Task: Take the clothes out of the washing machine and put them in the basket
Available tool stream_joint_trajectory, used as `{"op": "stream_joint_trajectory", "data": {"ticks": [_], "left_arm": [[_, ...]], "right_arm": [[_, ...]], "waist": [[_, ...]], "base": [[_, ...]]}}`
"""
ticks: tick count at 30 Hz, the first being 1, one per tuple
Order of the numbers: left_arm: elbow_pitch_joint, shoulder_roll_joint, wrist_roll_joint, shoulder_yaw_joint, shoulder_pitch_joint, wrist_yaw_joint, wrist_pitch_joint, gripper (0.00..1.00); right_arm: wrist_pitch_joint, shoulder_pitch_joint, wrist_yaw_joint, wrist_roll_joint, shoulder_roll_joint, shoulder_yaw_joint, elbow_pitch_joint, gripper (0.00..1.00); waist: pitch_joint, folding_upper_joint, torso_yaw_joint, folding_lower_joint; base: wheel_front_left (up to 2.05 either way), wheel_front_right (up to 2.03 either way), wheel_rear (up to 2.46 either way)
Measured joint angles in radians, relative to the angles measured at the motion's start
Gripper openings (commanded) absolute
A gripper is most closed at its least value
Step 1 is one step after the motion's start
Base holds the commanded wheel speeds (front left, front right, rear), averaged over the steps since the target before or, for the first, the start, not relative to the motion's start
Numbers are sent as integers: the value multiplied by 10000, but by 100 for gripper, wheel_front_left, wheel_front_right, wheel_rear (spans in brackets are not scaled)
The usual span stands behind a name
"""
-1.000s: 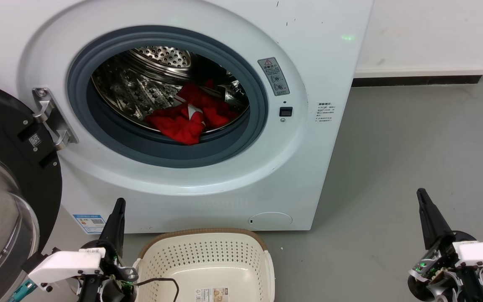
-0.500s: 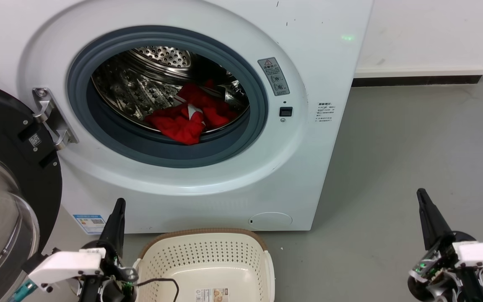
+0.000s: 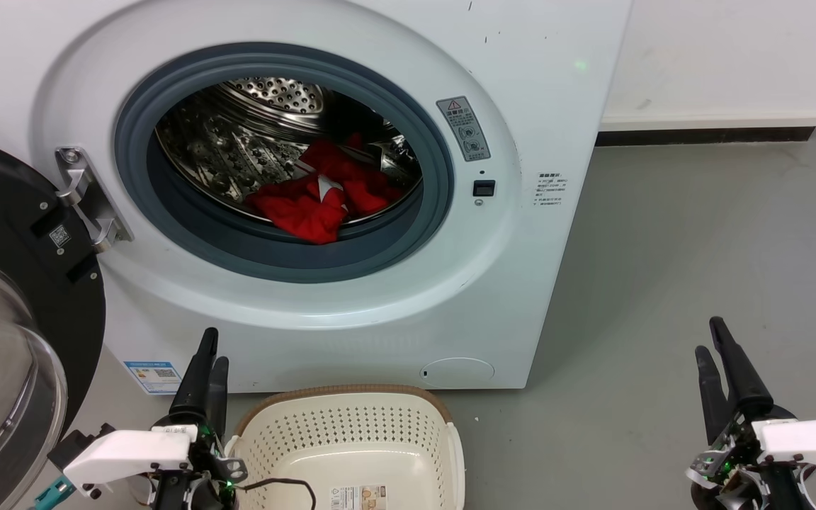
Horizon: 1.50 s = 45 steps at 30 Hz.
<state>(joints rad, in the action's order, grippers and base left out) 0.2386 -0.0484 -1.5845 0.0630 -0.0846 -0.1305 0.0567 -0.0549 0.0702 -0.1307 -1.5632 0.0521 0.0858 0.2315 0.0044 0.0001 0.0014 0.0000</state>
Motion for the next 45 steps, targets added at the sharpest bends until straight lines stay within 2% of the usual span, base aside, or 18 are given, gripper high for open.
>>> {"op": "stream_joint_trajectory", "data": {"ticks": [6,22,34,45], "left_arm": [[-318,0,667,-142,-20,0,-267,100],[-1095,-4,3001,-602,-133,0,-897,100],[-1406,-6,5085,-982,-235,2,-1317,100],[-1626,-8,7010,-1273,-234,362,-1661,100]], "right_arm": [[259,-112,0,941,-2,-61,-161,100],[905,-285,0,4370,-6,-293,-945,100],[1302,-414,0,6602,-6,-581,-1277,100],[1530,-622,0,8705,-6,-598,-1398,100]], "waist": [[9,0,11,0],[21,0,43,0],[2,0,83,1],[-37,-1,122,0]], "base": [[0,0,0],[0,0,0],[0,0,0],[0,0,0]]}}
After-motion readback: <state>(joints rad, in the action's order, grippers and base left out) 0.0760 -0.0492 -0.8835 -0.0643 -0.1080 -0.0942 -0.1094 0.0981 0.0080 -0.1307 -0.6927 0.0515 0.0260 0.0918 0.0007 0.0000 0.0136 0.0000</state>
